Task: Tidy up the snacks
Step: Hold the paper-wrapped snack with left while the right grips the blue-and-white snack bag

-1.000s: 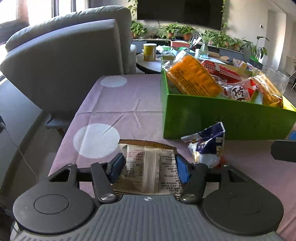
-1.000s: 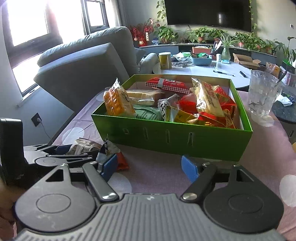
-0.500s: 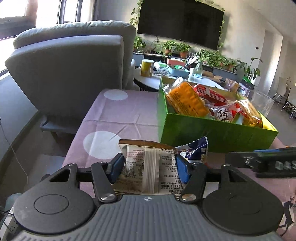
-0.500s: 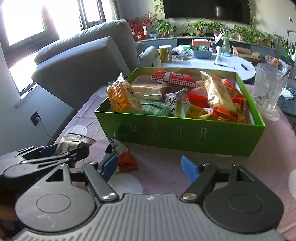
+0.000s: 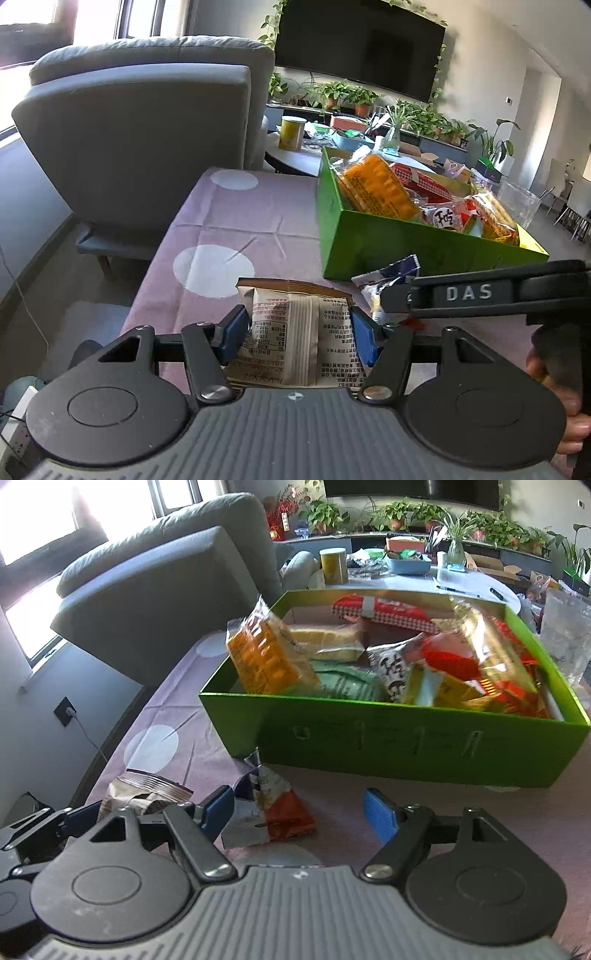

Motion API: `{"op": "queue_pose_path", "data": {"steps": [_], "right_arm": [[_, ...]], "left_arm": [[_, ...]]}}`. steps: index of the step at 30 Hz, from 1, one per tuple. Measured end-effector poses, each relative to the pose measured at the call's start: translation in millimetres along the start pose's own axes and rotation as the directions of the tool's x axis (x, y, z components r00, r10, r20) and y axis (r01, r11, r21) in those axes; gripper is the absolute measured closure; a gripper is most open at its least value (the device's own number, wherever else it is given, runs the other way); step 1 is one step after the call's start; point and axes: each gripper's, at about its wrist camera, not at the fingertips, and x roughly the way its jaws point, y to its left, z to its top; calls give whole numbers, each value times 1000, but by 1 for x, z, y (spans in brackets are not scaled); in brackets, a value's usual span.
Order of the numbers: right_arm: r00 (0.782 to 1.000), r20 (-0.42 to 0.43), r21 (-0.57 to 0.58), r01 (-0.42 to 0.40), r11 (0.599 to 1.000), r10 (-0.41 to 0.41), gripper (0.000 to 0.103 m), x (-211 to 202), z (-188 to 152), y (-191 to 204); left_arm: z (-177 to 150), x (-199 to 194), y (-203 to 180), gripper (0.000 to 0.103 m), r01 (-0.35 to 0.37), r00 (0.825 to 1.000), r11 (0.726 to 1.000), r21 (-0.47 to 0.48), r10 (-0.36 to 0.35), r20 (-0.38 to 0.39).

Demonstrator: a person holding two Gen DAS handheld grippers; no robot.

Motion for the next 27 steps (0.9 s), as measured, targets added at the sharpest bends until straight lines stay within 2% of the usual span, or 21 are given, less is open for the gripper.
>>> {"op": "queue_pose_path", "data": {"steps": [11, 13, 15, 17, 27], "right_arm": [[1000, -28, -34, 10, 999, -11, 36, 17, -5, 16], [999, -30, -48, 16, 999, -18, 39, 18, -5, 16], [999, -31, -58, 20, 998, -21, 41, 16, -5, 16], [1000, -24, -49, 7, 999, -8, 47, 12, -6, 13], [999, 30, 0, -12, 1000, 12, 48, -18, -6, -3]], "left_arm": [[-4, 1, 9, 47, -22, 1000, 1000, -9, 22, -17], [-3, 0, 8, 47, -19, 1000, 1000, -7, 19, -16], [-2, -1, 6, 47, -19, 1000, 1000, 0, 19, -15], [-2, -2, 4, 47, -19, 1000, 1000, 5, 19, -15], [3, -15, -12, 47, -11, 1000, 999, 44, 10, 5]]}}
